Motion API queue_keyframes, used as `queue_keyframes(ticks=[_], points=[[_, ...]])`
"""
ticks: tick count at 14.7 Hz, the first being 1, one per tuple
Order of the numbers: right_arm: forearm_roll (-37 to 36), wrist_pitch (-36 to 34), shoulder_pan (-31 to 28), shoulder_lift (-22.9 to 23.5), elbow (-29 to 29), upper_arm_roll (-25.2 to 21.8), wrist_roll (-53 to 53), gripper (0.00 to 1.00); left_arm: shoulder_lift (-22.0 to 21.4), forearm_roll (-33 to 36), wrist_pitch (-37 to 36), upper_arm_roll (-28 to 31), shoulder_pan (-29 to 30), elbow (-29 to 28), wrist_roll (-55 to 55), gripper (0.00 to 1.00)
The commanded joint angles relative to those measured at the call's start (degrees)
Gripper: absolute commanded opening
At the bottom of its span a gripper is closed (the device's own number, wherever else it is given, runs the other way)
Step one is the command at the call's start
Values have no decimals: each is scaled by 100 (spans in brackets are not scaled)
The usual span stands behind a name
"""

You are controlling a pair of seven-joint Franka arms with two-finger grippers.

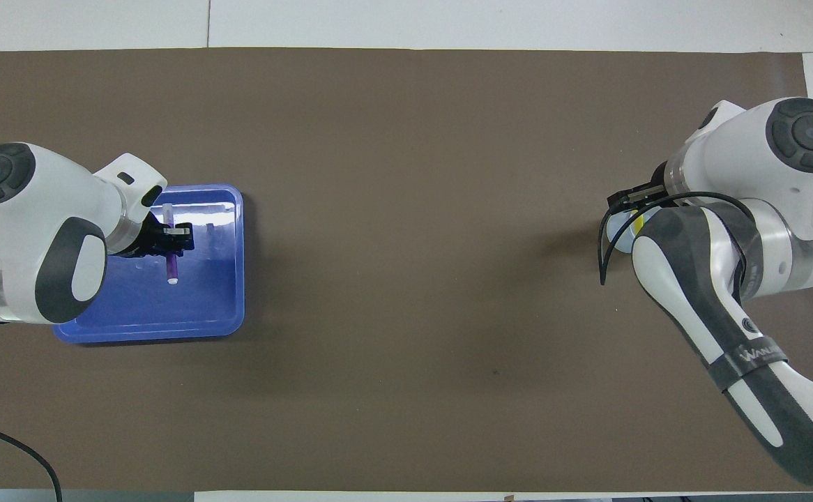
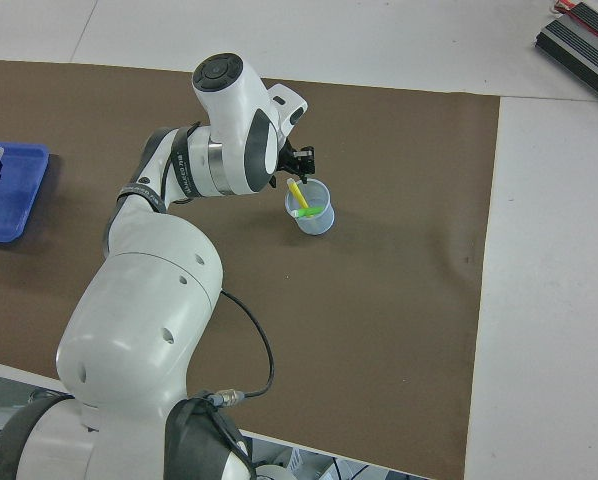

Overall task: Right arm passes pens to left for tray arrangement
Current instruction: 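Place the purple pen upright in the tray with the left gripper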

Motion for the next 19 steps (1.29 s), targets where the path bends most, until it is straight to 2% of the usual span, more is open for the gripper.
queue_keyframes(ticks=[1,7,8,9,10,11,12,17,19], points=[[-95,122,-86,-166,-206,65,-114,44,58,119,535,34,-57,-342,48,0],[-95,482,-174,-219,-461,65,-131,44,67,128,564,34,-4,-413,311,0],[-95,483,-182,-219,-461,65,-131,38,59,128,555,42,5,-440,407,0],[-95,483,-174,-210,-443,65,-122,18,59,128,529,43,13,-440,460,0],[-95,483,-139,-210,-435,65,-105,0,50,128,529,43,13,-440,487,46],[-95,483,-139,-202,-417,65,-105,0,50,128,520,34,22,-440,496,96],[-95,483,-139,-193,-391,65,-105,0,50,128,520,34,31,-440,496,100],[-95,202,-112,-228,83,83,-105,0,50,128,528,42,57,-449,496,100],[-78,-358,-103,-289,539,118,-87,0,50,128,537,43,66,-449,496,100]])
